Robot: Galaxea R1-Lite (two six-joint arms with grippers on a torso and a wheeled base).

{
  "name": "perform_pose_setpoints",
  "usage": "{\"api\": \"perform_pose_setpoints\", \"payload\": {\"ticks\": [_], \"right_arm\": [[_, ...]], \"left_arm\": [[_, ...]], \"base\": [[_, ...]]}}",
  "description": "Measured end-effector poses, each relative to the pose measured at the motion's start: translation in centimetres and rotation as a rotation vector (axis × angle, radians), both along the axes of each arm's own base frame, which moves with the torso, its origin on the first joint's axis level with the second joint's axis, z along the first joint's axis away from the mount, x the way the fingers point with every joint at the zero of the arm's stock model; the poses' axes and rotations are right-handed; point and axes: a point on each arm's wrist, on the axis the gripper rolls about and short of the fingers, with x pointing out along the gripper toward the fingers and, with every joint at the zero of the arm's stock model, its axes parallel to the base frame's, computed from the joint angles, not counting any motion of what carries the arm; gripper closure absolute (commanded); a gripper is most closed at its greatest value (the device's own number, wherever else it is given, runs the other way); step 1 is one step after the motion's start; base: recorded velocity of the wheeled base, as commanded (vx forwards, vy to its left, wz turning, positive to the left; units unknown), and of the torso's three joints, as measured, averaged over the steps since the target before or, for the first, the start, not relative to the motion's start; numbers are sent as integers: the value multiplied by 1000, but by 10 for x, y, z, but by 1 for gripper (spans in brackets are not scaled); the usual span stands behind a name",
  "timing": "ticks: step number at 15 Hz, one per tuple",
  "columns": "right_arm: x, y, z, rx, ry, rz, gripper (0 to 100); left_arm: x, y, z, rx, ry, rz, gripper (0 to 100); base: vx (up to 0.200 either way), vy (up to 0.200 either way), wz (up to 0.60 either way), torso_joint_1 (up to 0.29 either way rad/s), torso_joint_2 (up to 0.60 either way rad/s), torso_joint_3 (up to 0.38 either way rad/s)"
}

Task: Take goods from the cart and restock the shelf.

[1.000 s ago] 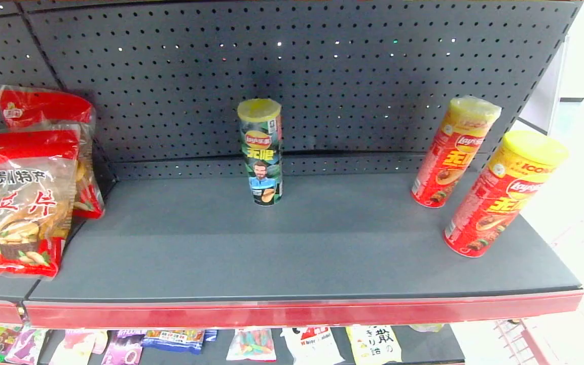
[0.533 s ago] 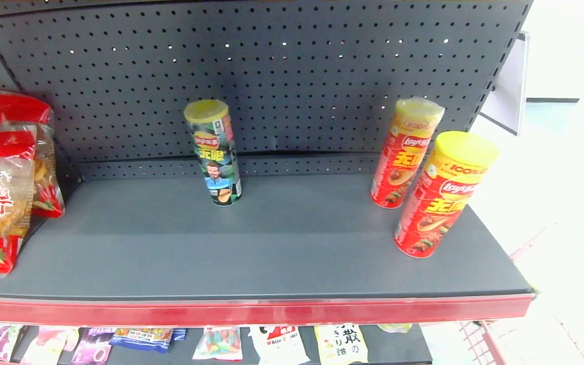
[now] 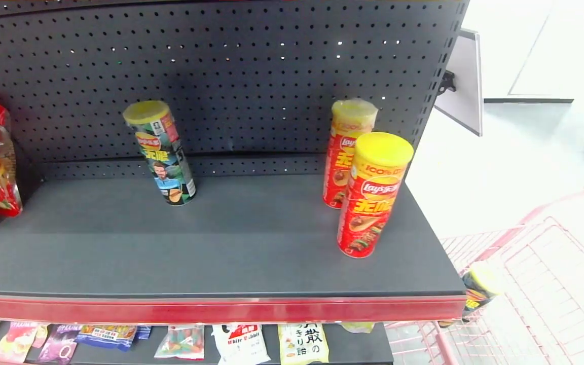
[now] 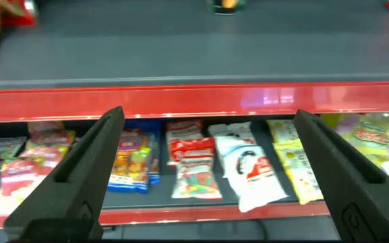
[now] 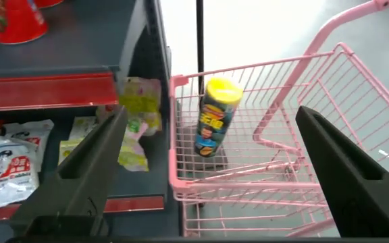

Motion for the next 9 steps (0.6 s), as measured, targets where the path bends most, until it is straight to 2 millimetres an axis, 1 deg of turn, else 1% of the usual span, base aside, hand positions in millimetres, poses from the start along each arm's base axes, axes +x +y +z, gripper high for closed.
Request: {"api": "perform_pose_setpoints", "payload": {"ticks": [6, 9], "right_arm": [[0, 0, 0, 0, 0, 0, 0], [0, 0, 0, 0, -1, 0, 0]], "left_arm": [[0, 0, 0, 0, 0, 0, 0], [0, 0, 0, -1, 0, 0, 0]], "base": [[0, -200, 0, 2, 2, 5], [0, 0, 0, 0, 0, 0]]}}
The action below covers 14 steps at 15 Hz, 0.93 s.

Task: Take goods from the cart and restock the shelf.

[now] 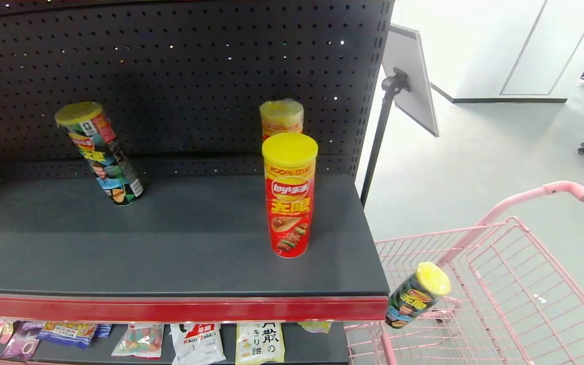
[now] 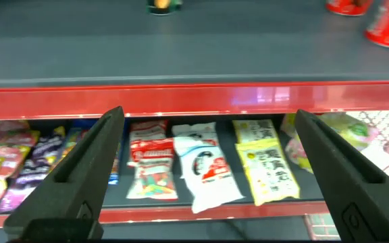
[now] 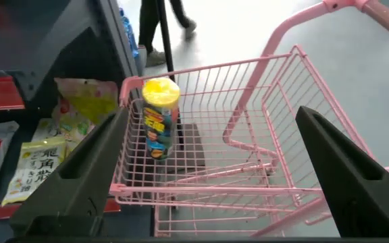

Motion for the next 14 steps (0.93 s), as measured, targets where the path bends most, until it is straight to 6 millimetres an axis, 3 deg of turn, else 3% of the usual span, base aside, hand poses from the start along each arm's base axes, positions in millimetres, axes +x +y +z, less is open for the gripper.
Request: {"api": "perform_pose_setpoints", "payload": {"ticks": [11, 14], "right_arm": [[0, 0, 0, 0, 0, 0, 0], [0, 0, 0, 0, 0, 0, 0]], "left_arm": [[0, 0, 0, 0, 0, 0, 0], [0, 0, 0, 0, 0, 0, 0]], "base": [[0, 0, 0, 0, 0, 0], [0, 0, 0, -124, 305, 172]]}}
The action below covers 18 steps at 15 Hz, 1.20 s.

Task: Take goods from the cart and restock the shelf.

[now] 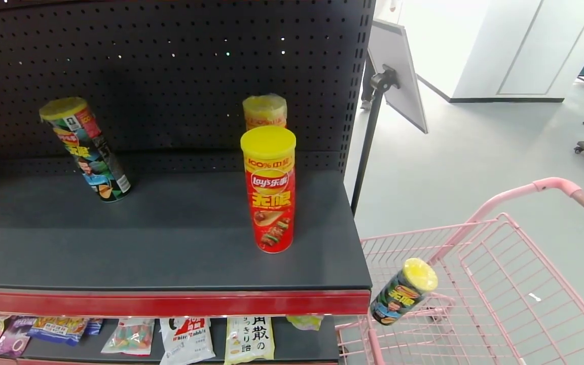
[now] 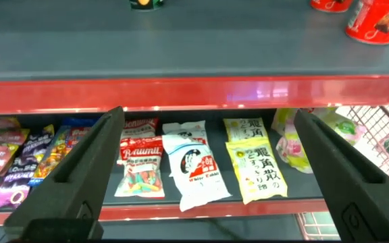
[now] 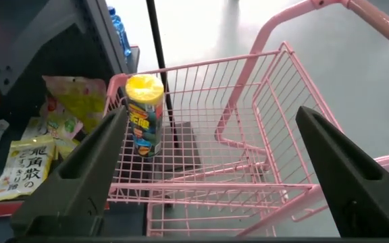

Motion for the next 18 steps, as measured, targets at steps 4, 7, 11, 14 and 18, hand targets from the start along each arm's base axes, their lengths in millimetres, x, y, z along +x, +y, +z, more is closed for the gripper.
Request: {"api": "perform_pose_setpoints", "payload": {"ticks": [4, 7, 11, 14, 18], "right_arm": [[0, 0, 0, 0, 0, 0, 0], [0, 0, 0, 0, 1, 0, 0], [0, 0, 0, 0, 0, 0, 0], [0, 0, 0, 0, 1, 0, 0], [0, 0, 0, 0, 1, 0, 0]], "left_arm": [[0, 0, 0, 0, 0, 0, 0], [0, 0, 0, 0, 1, 0, 0], [0, 0, 0, 0, 0, 0, 0], [0, 0, 0, 1, 1, 0, 0], [0, 0, 0, 1, 0, 0, 0]], "base": [[0, 0, 0, -145, 349, 193], [0, 0, 0, -149, 362, 206], [0, 0, 0, -160, 386, 227], [0, 0, 400, -201, 501, 305], [0, 0, 0, -212, 547, 337]]}}
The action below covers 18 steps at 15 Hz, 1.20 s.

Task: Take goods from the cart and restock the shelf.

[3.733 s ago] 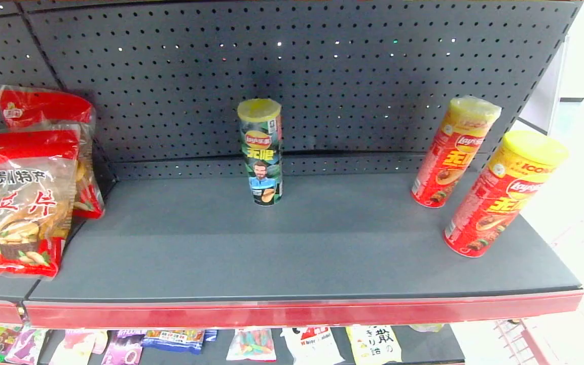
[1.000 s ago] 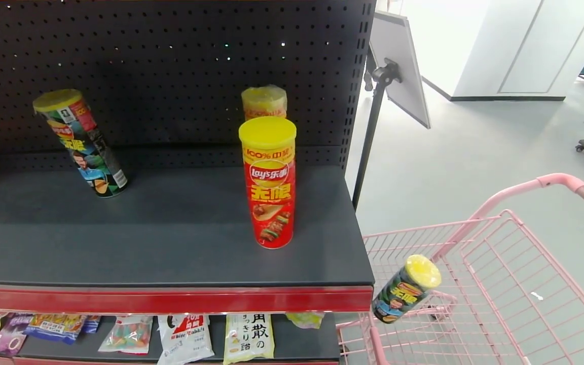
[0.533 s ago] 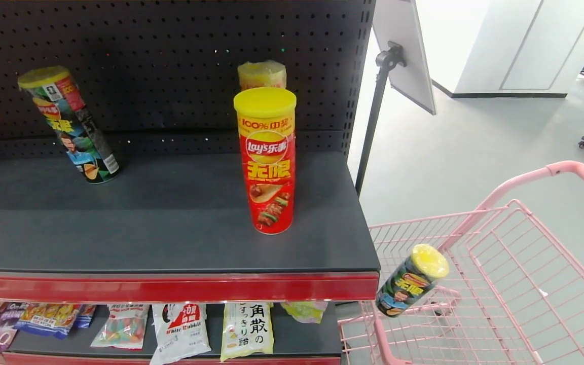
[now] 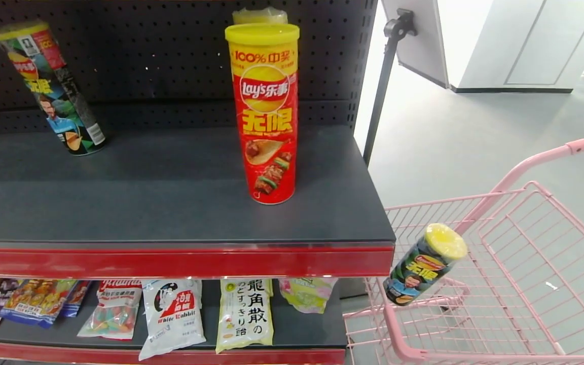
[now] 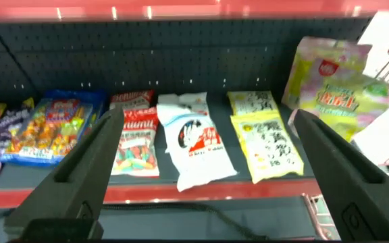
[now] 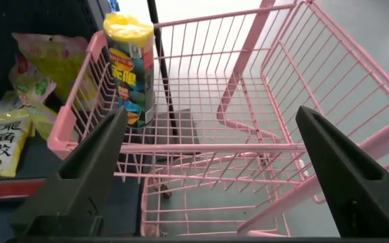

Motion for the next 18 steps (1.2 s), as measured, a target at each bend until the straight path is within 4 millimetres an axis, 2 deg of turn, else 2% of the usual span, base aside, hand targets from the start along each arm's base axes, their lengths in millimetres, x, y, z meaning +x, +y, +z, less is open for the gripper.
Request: {"api": "perform_pose_setpoints", "payload": {"ticks": [6, 18], "right_arm": [[0, 0, 0, 0, 1, 0, 0], [0, 0, 0, 0, -3, 0, 0]], "left_arm": [[0, 0, 0, -1, 0, 0, 0], [0, 0, 0, -1, 0, 0, 0]], "base": [[0, 0, 0, -153, 446, 294], [0, 0, 0, -4, 15, 11]]}}
